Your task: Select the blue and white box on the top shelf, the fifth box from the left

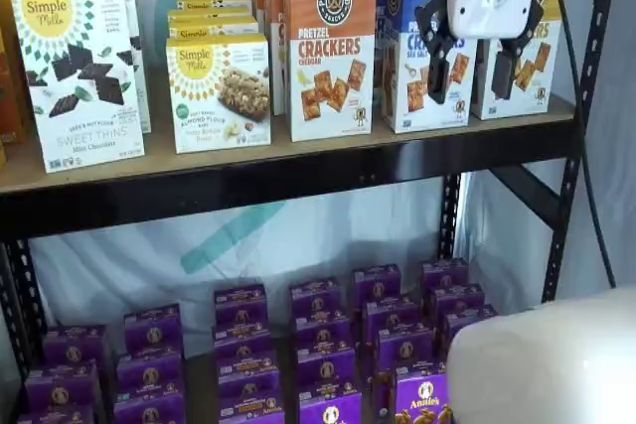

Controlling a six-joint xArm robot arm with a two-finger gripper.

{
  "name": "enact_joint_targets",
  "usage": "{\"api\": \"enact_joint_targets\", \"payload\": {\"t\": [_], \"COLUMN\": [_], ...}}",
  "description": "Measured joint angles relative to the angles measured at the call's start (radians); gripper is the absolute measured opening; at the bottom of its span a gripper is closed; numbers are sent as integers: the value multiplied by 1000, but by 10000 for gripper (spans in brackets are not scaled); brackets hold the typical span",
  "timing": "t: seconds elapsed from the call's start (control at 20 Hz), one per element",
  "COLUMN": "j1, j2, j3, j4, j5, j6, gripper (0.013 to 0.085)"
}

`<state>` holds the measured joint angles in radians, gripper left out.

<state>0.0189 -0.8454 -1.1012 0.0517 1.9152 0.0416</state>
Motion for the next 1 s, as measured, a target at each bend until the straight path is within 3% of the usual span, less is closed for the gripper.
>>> {"api": "enact_joint_targets", "payload": {"t": [0.55, 1.0], "j1": [14, -3], "j2": [55, 154], "j3": [-30, -111], "j4": [-59, -71], "j5": [-74, -116], "j6": [-4, -22], "gripper": [850, 850]}}
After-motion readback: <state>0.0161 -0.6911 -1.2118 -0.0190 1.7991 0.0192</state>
